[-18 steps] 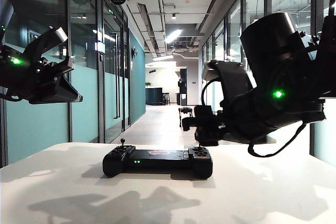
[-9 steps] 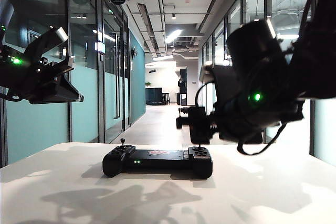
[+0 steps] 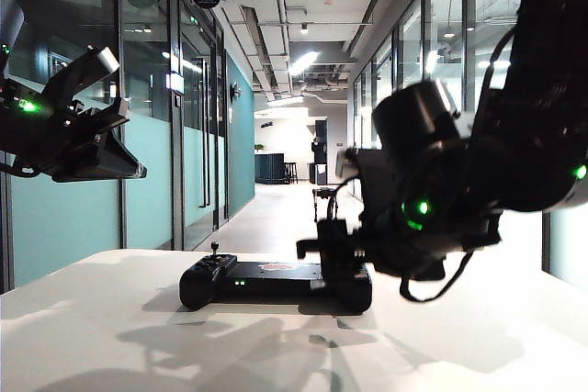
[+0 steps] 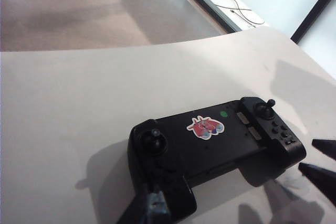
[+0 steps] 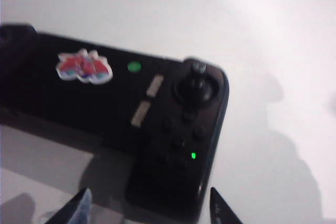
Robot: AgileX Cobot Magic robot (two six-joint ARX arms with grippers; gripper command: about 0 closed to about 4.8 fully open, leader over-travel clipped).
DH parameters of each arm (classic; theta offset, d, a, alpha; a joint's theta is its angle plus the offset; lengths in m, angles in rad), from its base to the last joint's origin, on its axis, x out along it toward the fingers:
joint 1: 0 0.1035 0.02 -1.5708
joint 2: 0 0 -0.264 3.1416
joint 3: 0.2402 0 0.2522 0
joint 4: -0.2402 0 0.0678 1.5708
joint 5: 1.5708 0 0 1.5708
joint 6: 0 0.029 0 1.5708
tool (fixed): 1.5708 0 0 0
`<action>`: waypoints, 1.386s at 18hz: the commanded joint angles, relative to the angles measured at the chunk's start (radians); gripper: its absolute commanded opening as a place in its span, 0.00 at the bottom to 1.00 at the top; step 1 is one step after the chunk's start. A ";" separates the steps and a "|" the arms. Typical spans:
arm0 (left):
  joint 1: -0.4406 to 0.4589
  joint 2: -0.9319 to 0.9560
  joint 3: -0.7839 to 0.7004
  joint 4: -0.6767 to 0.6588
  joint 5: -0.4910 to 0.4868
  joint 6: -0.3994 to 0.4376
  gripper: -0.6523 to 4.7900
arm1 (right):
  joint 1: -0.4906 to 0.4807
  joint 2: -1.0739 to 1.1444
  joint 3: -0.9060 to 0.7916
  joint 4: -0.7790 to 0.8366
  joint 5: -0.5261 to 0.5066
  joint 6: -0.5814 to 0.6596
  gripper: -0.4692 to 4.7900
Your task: Push the left joystick on the remote control sitting on the white table backward to make the robot dog back up in a straight line until it returns close to you.
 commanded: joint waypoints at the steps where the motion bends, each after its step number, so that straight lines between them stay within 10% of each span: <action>1: -0.001 -0.002 0.003 0.009 0.007 0.005 0.11 | -0.004 0.030 0.027 0.015 0.002 0.021 0.63; 16: -0.001 -0.002 0.004 0.005 0.026 0.005 0.11 | -0.048 0.087 0.111 -0.043 -0.055 0.045 0.63; 25: -0.001 -0.002 0.004 0.005 0.026 0.004 0.11 | -0.047 0.087 0.111 -0.043 -0.054 0.046 0.36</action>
